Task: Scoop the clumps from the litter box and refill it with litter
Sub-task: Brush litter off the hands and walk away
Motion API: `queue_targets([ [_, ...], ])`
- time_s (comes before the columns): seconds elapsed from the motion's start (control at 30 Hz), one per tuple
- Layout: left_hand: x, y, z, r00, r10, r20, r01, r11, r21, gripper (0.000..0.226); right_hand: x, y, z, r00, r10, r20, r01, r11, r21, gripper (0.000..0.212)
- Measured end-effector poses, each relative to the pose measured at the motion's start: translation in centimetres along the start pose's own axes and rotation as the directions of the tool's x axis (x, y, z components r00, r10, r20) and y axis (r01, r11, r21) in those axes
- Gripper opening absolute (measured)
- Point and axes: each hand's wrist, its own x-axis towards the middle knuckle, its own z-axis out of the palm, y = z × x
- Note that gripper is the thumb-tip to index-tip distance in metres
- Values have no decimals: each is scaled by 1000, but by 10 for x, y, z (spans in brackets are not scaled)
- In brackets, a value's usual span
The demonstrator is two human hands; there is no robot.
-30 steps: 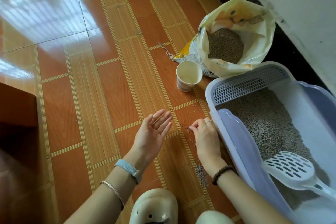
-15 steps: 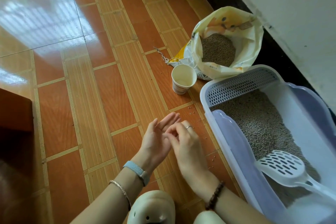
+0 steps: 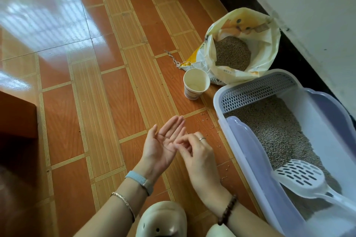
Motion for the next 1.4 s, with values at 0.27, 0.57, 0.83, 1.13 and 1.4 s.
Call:
queue_targets([
  [0.27,-5,32,-20,987,142,-81,-146,988,-47,58,24,46,-2,979,203,1,-201,970,-136,12],
  [0.57,-11,34,-29,989,125,-81,-129,991,-44,55,42,52,18,985,171,34,-161,966,-203,8],
  [0.83,-11,35,-31,997,72,2,-71,996,-54,56,52,58,22,978,206,17,-195,949,-246,10],
  [1.13,-2,29,-28,998,12,66,-11,1000,-24,58,40,18,10,998,1,-65,-5,998,-70,8],
  [1.4,7,8,-18,966,-66,248,64,998,17,65,13,-14,25,990,-139,-8,138,990,-29,13],
])
